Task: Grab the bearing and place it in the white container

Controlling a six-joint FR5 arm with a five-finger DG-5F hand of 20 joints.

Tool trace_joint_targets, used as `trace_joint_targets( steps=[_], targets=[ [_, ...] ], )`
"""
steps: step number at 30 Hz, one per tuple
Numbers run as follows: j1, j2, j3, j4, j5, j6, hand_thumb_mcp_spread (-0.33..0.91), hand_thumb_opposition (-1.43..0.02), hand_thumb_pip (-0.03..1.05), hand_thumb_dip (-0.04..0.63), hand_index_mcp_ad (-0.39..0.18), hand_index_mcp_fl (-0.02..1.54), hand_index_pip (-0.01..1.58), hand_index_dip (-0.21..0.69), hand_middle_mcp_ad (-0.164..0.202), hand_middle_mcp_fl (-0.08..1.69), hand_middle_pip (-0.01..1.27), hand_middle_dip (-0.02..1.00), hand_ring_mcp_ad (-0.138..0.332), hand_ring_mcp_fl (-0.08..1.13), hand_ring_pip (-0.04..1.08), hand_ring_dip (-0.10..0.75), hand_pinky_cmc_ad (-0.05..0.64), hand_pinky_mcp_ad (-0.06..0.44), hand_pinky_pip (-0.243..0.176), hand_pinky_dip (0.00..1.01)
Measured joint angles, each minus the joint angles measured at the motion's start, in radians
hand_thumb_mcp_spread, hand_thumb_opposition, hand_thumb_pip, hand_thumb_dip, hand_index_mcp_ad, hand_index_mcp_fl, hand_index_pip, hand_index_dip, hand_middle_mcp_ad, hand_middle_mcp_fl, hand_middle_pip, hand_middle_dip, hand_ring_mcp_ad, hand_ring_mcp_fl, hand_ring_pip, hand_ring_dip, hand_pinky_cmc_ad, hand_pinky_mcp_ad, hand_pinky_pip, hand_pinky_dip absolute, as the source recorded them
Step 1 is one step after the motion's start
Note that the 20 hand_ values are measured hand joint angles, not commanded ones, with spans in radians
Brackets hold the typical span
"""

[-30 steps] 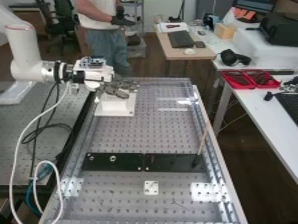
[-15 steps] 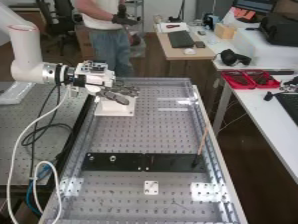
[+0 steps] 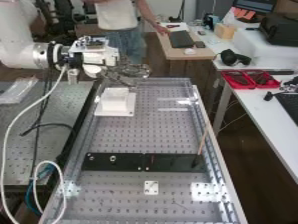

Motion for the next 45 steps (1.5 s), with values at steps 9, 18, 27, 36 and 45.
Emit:
trace_joint_targets(
  steps=[9,18,27,36,45],
  targets=[
    [-0.132,0.046,0.195,-0.096,-0.067,-0.034,0.27,-0.73,0.40,0.162,-0.113,0.04,0.19,0.157,0.068,-0.01,0.12,0.13,0.138,0.01,0.08,0.044,0.363,0.330,-0.091,0.24],
    [-0.195,0.029,0.275,-0.144,-0.075,-0.036,0.28,-0.69,0.34,0.115,-0.110,0.04,0.13,0.173,0.066,0.00,0.12,0.14,0.157,0.01,0.08,0.044,0.428,0.363,-0.089,0.24],
    [-0.270,-0.018,0.334,-0.191,-0.169,-0.032,0.29,-0.69,0.34,0.113,-0.110,0.06,0.12,0.188,0.066,0.00,0.13,0.14,0.161,0.01,0.08,0.044,0.447,0.361,-0.089,0.25],
    [-0.321,-0.068,0.413,-0.261,-0.259,-0.049,0.29,-0.69,0.34,0.101,-0.106,0.06,0.11,0.188,0.066,0.00,0.13,0.14,0.162,0.01,0.08,0.044,0.447,0.361,-0.094,0.25],
    [-0.344,-0.093,0.454,-0.299,-0.294,-0.064,0.29,-0.69,0.33,0.101,-0.110,0.05,0.10,0.188,0.066,0.00,0.12,0.14,0.162,0.01,0.08,0.044,0.447,0.365,-0.094,0.25]
  ],
)
